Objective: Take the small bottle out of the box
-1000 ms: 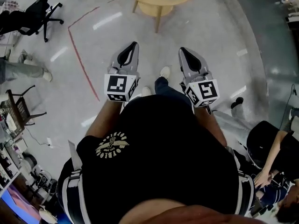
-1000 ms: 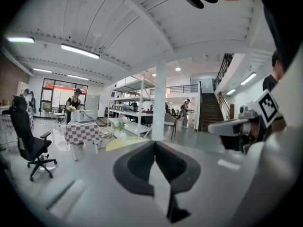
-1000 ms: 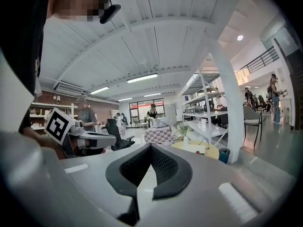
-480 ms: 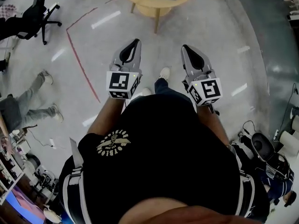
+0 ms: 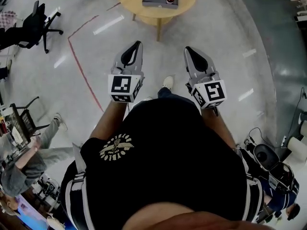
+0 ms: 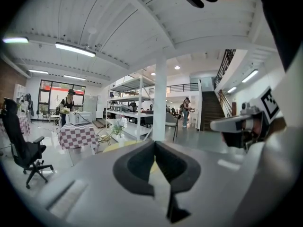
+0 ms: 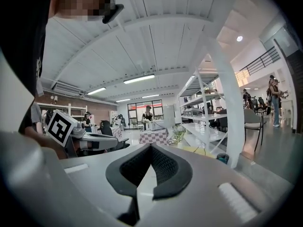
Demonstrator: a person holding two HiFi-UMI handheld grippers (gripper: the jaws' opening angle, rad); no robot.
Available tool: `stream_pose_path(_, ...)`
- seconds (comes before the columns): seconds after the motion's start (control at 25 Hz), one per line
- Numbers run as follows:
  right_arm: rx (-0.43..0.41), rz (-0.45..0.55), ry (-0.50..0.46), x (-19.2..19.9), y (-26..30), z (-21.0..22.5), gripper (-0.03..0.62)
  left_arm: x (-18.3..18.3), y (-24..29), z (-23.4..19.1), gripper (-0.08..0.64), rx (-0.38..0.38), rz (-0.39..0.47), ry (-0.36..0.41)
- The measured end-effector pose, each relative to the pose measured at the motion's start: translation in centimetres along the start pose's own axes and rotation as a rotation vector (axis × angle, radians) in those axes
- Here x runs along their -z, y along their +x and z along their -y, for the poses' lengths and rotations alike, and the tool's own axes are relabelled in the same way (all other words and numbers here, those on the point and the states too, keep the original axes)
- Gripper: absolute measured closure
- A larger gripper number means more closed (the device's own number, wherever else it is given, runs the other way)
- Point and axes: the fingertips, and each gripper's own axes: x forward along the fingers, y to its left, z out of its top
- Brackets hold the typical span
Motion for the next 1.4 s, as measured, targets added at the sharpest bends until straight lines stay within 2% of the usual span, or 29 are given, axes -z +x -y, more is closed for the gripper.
stream_pose_path(0.64, -0.041, 0.014, -0.029, -3.5, 4.5, 10.0, 0.586, -3.8, 10.1, 1.4, 0.56, -0.033, 0.021, -0.007)
stream_pose_path(0.92, -0.078, 0.004, -0.02, -2.7, 5.2, 14.1, 0.586, -4.1, 13.5, 3.3, 0.56, -0.059, 0.023, -0.006)
stream_pose_path(1.12, -0.116, 0.003, -0.006, -2.0, 5.5, 14.0, 0.586, -3.0, 13.0, 3.8, 0.56, -0.079, -0.008, 0.002)
stream_pose_path(1.4, -0.153, 0.01, -0.006, -2.5, 5.0, 13.0, 0.586, -4.4, 11.6, 3.8, 0.56, -0.109, 0.013, 0.011)
